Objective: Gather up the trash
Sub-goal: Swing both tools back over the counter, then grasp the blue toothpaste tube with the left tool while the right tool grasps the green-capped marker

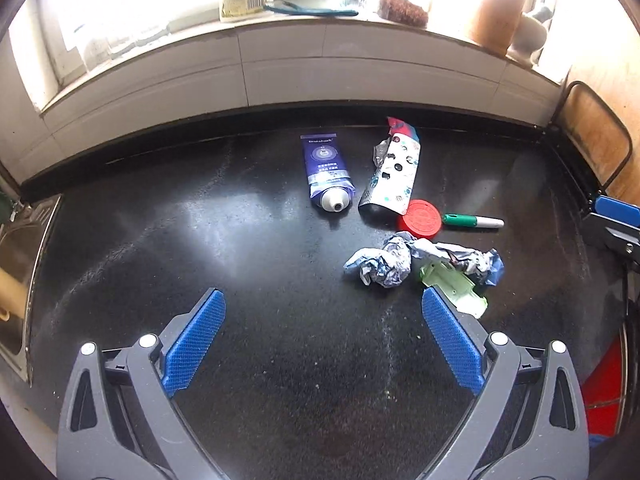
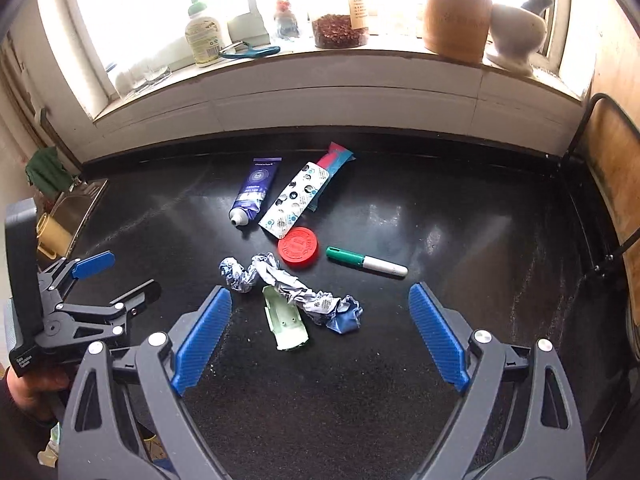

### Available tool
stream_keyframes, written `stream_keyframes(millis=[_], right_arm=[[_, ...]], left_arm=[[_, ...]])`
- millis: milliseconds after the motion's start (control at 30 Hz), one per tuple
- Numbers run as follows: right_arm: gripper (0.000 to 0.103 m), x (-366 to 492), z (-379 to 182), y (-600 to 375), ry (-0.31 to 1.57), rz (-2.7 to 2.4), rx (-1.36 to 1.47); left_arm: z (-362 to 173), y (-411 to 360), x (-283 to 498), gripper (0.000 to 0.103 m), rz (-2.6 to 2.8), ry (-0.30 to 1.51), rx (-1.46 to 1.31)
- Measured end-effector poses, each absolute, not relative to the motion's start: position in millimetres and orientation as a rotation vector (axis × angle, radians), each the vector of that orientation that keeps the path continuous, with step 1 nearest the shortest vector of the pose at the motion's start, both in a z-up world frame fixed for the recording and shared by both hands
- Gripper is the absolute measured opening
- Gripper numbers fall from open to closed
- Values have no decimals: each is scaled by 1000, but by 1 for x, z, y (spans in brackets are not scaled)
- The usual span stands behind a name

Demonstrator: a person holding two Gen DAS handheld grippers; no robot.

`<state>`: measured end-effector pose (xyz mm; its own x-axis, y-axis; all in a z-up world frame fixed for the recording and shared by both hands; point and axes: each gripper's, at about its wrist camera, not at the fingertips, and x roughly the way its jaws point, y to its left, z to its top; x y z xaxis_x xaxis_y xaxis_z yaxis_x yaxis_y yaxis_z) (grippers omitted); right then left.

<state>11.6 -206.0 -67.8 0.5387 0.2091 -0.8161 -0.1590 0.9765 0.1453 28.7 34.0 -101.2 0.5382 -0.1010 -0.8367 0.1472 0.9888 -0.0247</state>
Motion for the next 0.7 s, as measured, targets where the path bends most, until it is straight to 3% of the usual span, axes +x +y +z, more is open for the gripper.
stream_keyframes(millis=[700], right_arm=[[87, 113, -180, -253, 1171, 444, -194]], left_arm=[[-183, 19, 216, 96, -139, 1202, 33]])
